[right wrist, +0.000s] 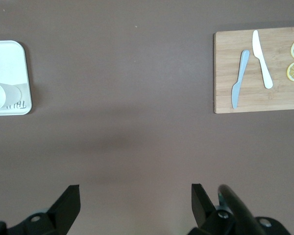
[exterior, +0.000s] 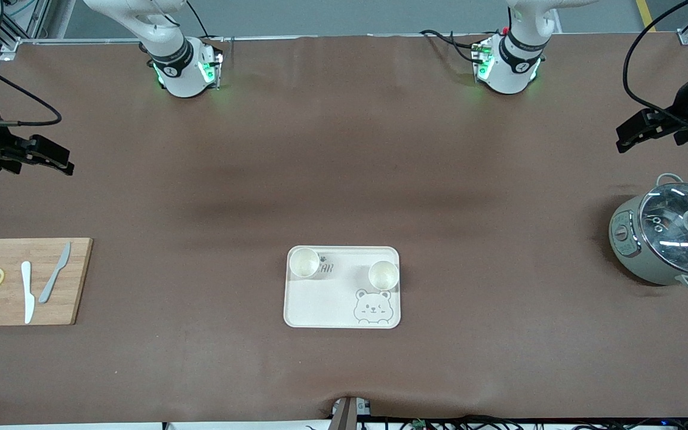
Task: Place white IKEA cup upright on tray with both arms
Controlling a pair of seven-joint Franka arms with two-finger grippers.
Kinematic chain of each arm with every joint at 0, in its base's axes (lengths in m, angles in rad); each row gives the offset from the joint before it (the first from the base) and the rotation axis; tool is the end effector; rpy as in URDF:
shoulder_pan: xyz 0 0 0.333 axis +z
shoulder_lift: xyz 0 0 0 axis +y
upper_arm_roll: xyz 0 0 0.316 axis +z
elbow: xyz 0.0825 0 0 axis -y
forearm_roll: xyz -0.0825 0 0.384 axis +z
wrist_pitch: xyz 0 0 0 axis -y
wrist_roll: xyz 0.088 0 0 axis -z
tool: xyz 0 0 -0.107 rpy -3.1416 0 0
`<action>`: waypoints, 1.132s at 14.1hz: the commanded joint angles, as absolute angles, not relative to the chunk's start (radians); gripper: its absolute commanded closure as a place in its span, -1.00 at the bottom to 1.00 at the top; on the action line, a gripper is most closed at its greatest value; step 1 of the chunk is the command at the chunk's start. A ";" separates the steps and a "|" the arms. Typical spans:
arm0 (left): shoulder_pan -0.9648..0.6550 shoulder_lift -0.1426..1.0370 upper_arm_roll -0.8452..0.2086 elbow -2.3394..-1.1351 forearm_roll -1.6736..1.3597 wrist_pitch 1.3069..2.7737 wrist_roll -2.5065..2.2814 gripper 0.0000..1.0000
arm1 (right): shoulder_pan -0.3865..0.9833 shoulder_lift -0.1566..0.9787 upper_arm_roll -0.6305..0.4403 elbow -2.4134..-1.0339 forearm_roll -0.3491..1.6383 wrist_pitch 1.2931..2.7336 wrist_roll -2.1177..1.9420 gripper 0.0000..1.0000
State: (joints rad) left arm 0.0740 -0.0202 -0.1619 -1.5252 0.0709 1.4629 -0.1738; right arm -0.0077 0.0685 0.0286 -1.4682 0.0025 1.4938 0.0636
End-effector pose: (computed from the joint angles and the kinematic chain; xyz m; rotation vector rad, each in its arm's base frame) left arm 0.5359 -0.0400 0.6477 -3.0592 -0.1410 0.0495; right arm 0.5681 0.0115 0.6275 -3.1375 0.0668 0.0675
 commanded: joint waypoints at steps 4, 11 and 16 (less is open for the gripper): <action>0.081 -0.104 -0.175 -1.592 0.015 1.448 -0.170 -1.00 | -0.038 0.074 0.021 -1.439 0.009 1.470 0.060 -1.00; 0.084 -0.132 -0.164 -1.605 0.012 1.456 -0.156 -1.00 | -0.037 0.072 0.021 -1.437 0.008 1.447 0.061 -1.00; 0.086 -0.112 -0.160 -1.572 0.012 1.453 -0.153 -1.00 | -0.038 0.071 0.021 -1.440 0.008 1.443 0.060 -1.00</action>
State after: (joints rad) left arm 0.0772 -0.1209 -0.1617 -1.5967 0.0333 1.4537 -0.1738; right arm -0.0261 0.0686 0.0140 -1.4571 0.0024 1.4619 0.0638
